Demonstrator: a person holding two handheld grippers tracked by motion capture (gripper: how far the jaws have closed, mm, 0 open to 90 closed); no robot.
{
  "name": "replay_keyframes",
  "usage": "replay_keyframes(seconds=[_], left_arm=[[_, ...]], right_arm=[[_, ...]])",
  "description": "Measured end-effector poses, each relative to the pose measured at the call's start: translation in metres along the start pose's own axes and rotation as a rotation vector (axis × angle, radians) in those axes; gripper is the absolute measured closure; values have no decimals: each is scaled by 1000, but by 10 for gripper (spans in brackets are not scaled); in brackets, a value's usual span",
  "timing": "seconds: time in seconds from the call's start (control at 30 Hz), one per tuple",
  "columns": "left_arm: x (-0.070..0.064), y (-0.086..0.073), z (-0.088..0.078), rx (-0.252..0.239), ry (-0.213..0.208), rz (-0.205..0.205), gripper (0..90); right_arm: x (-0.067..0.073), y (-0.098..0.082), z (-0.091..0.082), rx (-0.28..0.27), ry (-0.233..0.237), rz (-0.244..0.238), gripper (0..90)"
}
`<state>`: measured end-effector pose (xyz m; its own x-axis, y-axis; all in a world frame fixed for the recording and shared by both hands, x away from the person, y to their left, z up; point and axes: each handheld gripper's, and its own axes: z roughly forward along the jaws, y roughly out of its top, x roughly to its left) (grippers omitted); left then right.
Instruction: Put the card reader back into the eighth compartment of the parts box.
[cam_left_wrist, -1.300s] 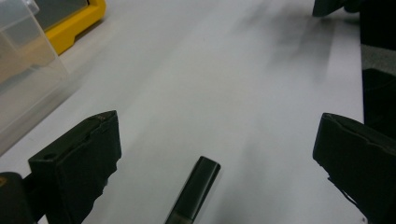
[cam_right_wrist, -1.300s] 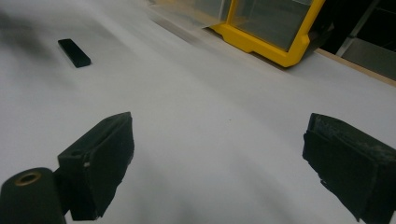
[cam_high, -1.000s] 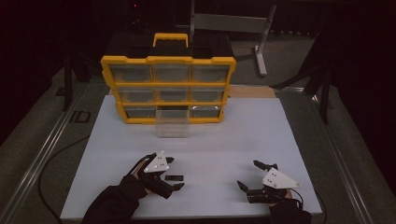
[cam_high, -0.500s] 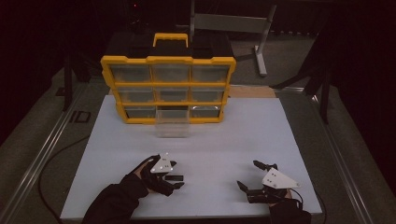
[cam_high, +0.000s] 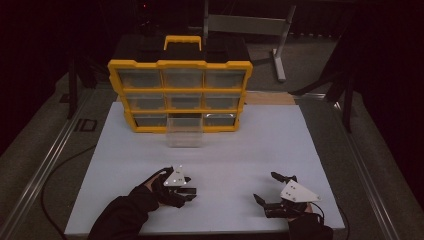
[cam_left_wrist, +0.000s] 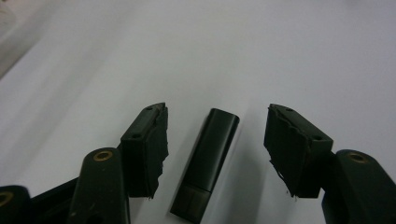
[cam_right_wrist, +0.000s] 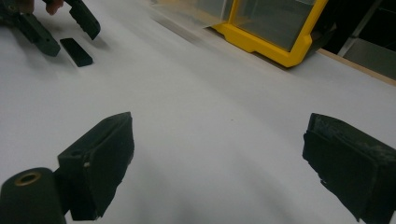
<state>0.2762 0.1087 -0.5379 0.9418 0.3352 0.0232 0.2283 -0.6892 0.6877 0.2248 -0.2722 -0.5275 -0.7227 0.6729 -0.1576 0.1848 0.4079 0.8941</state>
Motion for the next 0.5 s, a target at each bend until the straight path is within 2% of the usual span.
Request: replay_keyframes(seconds=[0.27, 0.5], left_arm=[[-1, -2, 3, 22, 11, 24, 521], [2, -2, 4, 28, -7, 7, 609]], right_arm=[[0, 0, 0, 0, 0, 1, 89], [0, 0, 0, 1, 0, 3, 89]])
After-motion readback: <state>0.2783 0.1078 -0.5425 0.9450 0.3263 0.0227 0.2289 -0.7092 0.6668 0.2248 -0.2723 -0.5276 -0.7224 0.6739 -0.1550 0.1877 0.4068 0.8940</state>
